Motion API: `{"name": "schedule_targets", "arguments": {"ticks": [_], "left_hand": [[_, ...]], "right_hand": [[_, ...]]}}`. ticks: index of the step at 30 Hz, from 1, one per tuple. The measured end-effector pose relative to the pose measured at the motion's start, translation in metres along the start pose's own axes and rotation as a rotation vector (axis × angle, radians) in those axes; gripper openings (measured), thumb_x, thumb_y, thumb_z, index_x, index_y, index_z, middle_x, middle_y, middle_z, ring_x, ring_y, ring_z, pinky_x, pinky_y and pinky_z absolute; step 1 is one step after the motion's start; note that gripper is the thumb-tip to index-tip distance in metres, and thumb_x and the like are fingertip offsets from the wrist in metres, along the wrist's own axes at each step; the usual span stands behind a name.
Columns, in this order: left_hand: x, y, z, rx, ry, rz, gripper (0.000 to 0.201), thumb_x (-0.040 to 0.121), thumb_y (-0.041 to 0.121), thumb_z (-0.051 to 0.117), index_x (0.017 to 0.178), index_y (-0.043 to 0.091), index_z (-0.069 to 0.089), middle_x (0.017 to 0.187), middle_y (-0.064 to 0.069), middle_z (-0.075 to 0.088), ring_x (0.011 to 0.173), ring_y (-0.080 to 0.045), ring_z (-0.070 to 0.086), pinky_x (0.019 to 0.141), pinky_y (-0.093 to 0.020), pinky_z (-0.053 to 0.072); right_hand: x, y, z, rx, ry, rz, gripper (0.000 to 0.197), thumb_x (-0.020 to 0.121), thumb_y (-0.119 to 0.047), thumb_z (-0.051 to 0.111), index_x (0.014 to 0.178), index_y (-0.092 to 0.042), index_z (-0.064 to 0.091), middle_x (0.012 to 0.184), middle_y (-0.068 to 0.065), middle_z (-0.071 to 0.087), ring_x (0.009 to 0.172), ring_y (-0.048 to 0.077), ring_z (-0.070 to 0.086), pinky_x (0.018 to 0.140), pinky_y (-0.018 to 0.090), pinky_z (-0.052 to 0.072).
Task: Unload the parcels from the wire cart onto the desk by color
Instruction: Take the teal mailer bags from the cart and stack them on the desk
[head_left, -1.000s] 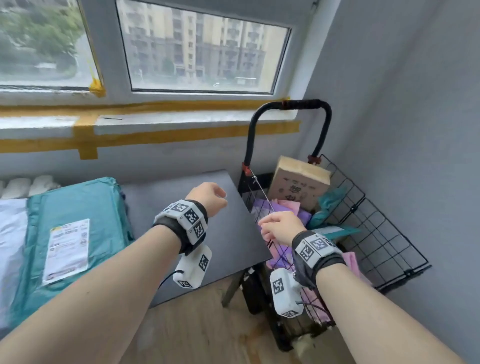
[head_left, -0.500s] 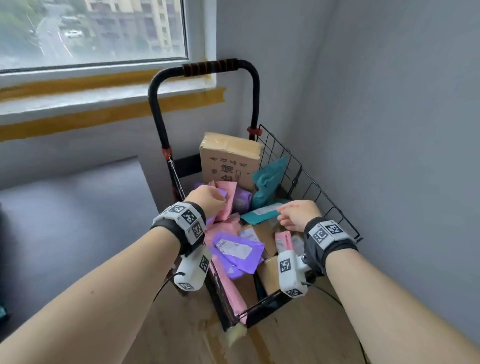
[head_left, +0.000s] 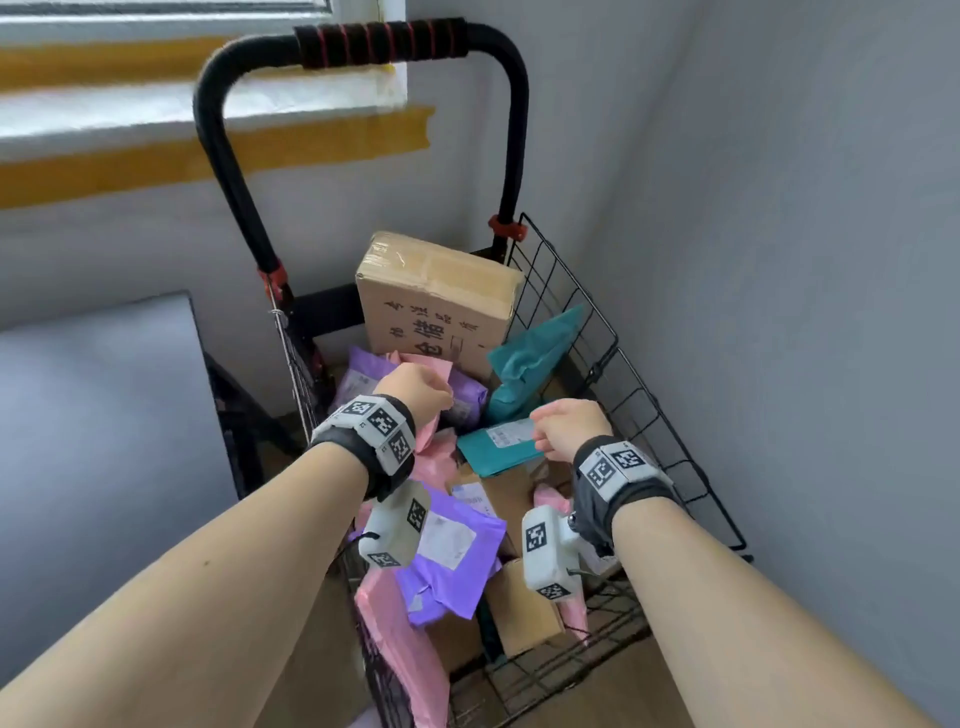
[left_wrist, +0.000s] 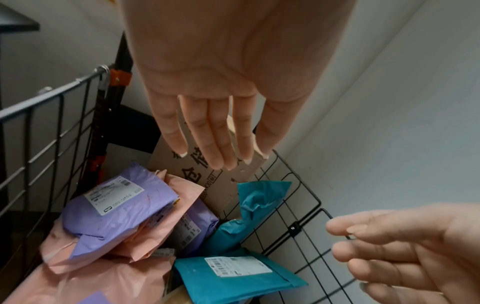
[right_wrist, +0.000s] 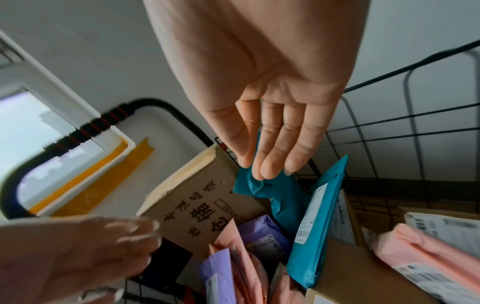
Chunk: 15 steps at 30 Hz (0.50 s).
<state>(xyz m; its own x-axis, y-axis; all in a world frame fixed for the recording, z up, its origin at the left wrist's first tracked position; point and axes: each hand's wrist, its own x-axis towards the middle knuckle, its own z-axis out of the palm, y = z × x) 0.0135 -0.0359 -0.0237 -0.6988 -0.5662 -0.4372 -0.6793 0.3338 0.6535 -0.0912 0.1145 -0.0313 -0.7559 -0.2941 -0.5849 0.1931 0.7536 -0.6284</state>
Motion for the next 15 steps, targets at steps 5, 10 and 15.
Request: {"name": "schedule_targets", "arguments": {"ticks": [5, 10, 15], "left_hand": [[0.055, -0.001, 0.009, -0.130, 0.035, -0.082, 0.017, 0.087, 0.009, 0.057, 0.099, 0.007, 0.070, 0.109, -0.012, 0.067, 0.105, -0.026, 0.060, 0.087, -0.026, 0.044], [0.099, -0.001, 0.027, -0.222, 0.063, -0.173, 0.018, 0.087, 0.010, 0.056, 0.100, 0.011, 0.069, 0.110, -0.009, 0.067, 0.104, -0.026, 0.061, 0.091, -0.030, 0.047], [0.125, -0.011, 0.057, -0.249, 0.083, -0.280, 0.024, 0.090, 0.017, 0.055, 0.111, 0.011, 0.066, 0.111, -0.011, 0.068, 0.104, -0.026, 0.062, 0.089, -0.029, 0.046]], "right_hand": [[0.049, -0.019, 0.006, -0.210, 0.000, -0.120, 0.027, 0.081, -0.010, 0.057, 0.101, -0.024, 0.069, 0.112, 0.005, 0.068, 0.104, 0.025, 0.063, 0.094, 0.037, 0.051], [0.111, -0.053, -0.026, -0.355, 0.223, -0.280, 0.031, 0.090, -0.010, 0.050, 0.117, -0.021, 0.062, 0.126, 0.004, 0.054, 0.105, 0.025, 0.057, 0.079, 0.024, 0.040], [0.180, -0.065, -0.027, -0.475, 0.142, -0.187, 0.034, 0.092, -0.031, 0.048, 0.126, -0.027, 0.052, 0.129, 0.006, 0.049, 0.098, 0.031, 0.059, 0.080, 0.029, 0.044]]}}
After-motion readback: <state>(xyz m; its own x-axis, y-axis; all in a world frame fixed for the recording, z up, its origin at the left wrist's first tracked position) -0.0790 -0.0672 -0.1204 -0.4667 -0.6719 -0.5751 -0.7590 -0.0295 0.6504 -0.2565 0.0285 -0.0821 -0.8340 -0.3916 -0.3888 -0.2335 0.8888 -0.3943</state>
